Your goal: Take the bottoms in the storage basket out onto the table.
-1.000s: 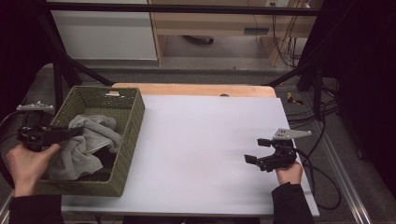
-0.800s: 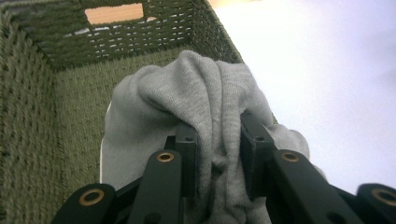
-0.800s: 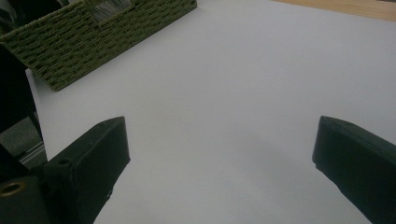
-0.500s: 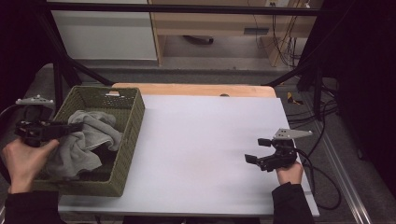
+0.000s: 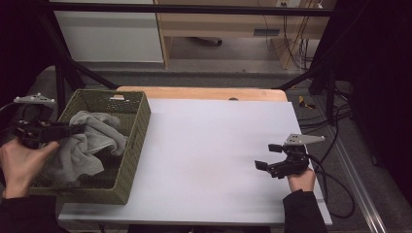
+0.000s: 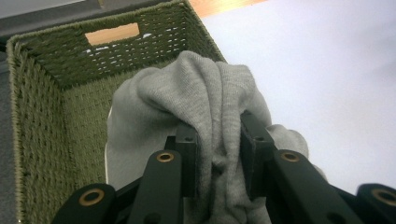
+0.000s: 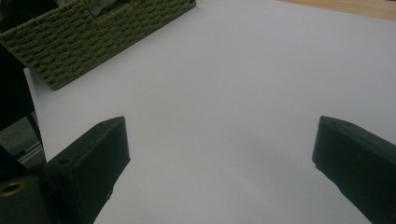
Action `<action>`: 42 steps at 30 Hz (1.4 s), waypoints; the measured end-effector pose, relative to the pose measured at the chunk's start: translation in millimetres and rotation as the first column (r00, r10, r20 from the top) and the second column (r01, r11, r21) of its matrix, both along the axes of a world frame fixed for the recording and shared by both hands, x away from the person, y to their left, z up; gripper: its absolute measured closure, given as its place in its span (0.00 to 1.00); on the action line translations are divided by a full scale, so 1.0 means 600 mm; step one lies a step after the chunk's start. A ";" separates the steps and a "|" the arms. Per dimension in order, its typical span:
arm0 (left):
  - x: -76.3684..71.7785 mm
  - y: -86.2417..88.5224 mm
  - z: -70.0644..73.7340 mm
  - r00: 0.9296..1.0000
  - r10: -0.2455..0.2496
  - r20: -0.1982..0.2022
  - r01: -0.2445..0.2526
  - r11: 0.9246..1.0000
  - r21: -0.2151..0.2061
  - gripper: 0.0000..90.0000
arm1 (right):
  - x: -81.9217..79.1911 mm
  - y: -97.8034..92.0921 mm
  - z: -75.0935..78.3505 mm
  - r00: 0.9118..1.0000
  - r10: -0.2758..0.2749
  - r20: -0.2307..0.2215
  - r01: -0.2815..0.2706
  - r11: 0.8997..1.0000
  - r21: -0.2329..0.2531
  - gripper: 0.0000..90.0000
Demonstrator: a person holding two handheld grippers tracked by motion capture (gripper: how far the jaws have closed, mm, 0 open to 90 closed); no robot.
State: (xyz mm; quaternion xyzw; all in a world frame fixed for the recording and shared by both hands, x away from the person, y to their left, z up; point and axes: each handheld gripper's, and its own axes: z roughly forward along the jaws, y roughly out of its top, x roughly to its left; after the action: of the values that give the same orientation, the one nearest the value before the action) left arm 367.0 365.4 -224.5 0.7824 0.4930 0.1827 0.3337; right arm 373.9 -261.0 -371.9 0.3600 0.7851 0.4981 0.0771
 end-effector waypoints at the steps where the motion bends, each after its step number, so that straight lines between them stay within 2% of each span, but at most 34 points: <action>1: 0.000 -0.001 0.002 1.000 -0.001 0.000 0.001 1.000 0.004 0.81 | 0.000 0.000 0.000 1.000 0.000 0.000 0.000 1.000 0.001 0.05; 13: 0.001 -0.012 0.030 1.000 -0.023 -0.001 0.023 0.999 0.042 0.81 | 0.001 0.000 -0.001 1.000 0.000 -0.002 0.000 1.000 -0.002 0.05; 42: -0.006 -0.020 0.089 0.999 -0.050 0.006 0.049 0.997 0.064 0.81 | 0.001 0.001 -0.003 1.000 0.004 -0.004 -0.004 1.000 -0.013 0.05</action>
State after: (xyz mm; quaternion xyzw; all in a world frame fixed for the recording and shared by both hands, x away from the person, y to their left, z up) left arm 363.6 353.6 -171.1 0.8040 0.4661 0.1928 0.3148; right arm 374.5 -260.4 -373.4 0.3588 0.7893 0.4924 0.0768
